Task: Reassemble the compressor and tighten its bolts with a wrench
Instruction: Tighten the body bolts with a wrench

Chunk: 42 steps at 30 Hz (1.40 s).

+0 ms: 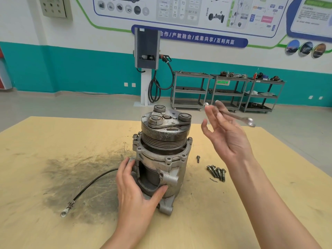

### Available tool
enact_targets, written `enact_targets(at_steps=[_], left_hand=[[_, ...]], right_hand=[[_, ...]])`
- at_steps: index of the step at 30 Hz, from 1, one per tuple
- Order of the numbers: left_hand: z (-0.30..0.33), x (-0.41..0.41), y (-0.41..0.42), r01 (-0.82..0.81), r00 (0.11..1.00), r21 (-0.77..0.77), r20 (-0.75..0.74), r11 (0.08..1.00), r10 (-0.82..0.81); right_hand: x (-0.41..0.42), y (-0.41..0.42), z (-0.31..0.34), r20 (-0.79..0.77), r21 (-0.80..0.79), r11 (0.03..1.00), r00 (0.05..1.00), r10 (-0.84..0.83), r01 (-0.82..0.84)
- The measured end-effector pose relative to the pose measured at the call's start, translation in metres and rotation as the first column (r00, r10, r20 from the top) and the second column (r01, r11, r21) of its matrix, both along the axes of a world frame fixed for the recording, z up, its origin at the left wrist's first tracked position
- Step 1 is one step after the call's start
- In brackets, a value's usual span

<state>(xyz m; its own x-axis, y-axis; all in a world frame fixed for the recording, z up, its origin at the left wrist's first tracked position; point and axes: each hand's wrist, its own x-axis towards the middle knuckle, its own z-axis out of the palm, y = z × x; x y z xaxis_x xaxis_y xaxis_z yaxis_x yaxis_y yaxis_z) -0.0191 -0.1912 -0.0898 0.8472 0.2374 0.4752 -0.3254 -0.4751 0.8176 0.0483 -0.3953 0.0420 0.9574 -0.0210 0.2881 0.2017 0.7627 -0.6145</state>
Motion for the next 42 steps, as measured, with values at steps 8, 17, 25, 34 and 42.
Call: enact_targets(at_steps=[8, 17, 25, 34, 42], left_hand=[[0.000, 0.000, 0.000, -0.004, 1.000, 0.007, -0.001, 1.000, 0.004], [0.002, -0.001, -0.002, -0.006, 1.000, -0.013, 0.012, 1.000, 0.006], [-0.002, 0.000, -0.002, -0.006, 0.999, -0.023, 0.035, 1.000, 0.007], [0.002, -0.003, -0.003, 0.014, 0.999, -0.056, 0.040, 0.998, -0.012], [-0.001, -0.002, -0.002, -0.004, 0.999, -0.054, 0.035, 0.999, 0.006]], right_hand=[[0.003, 0.004, -0.018, 0.059, -0.472, 0.817, 0.936, -0.346, 0.332], [0.023, 0.004, -0.016, -0.099, -0.607, 0.783, 0.965, -0.244, 0.136], [0.044, 0.009, -0.016, -0.258, -0.566, 0.812, 0.966, -0.010, -0.142], [0.018, 0.021, -0.049, -0.062, -0.347, 0.884, 0.933, -0.354, 0.312], [-0.020, 0.034, -0.069, 0.335, -0.398, 0.617, 0.734, -0.591, 0.679]])
